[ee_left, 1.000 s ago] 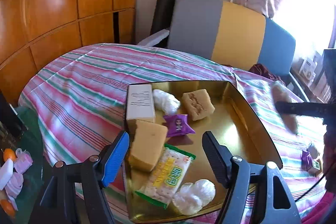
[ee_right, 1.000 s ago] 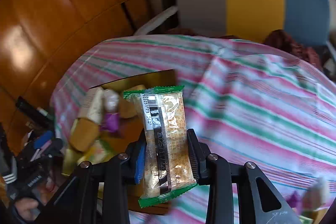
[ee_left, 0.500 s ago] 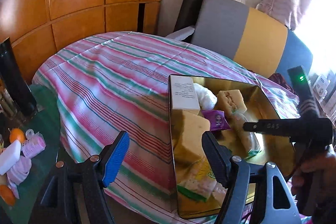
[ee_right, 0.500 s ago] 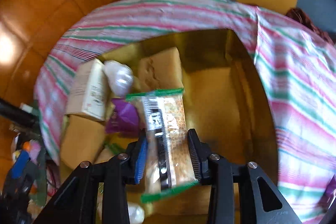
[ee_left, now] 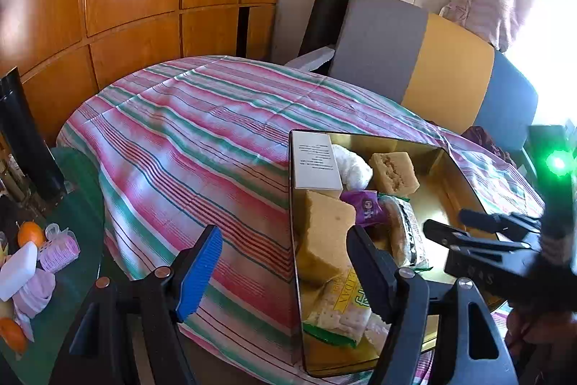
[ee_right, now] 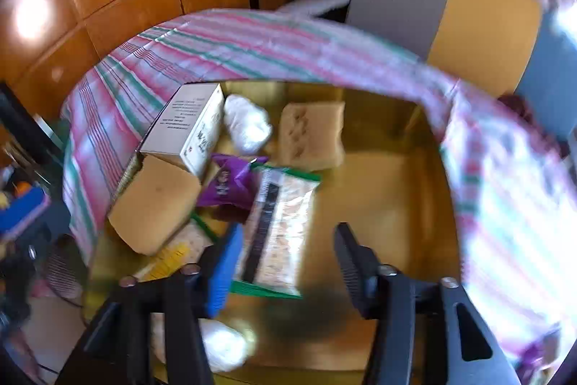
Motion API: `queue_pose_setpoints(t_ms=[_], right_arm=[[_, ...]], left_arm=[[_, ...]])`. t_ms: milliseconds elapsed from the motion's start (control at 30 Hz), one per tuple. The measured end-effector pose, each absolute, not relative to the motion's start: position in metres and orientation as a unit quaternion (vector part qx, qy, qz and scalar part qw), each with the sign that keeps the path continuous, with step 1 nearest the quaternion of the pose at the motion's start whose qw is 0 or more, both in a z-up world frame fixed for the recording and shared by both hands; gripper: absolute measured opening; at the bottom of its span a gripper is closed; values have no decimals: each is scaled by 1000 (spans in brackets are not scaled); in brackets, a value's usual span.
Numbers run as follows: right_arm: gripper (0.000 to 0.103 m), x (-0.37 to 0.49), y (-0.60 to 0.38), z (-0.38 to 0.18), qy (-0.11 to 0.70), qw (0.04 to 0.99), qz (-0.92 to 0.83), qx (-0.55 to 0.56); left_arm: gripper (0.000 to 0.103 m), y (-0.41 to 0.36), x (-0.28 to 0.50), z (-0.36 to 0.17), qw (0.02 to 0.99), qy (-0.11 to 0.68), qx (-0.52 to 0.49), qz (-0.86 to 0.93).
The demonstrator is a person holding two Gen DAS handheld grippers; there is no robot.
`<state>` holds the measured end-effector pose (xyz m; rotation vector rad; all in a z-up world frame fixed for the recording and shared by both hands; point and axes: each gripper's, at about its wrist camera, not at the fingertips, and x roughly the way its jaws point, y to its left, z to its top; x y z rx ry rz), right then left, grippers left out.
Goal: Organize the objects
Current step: 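Lower the cracker bar into the gold tray and open right tool, then move both tools back over the remaining items on the cloth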
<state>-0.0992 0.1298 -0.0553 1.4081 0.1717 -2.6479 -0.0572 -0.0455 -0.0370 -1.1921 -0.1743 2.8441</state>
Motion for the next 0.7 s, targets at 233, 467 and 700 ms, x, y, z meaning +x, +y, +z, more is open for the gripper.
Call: queue_pose_setpoints(t_ms=[233,467,700], right_arm=[[59,-68,150,-35,94,31,-900,423],[60,-43,174,-25,90,6,-910,404],[61,-20,224,-24,64,-31,-912,405]], left_arm=[[73,-31,-54,-34,39,-43,-387,920],[73,-7,-50,-28,65,-22,-384,921],[73,36,-45,-18,108,20,-371,922]])
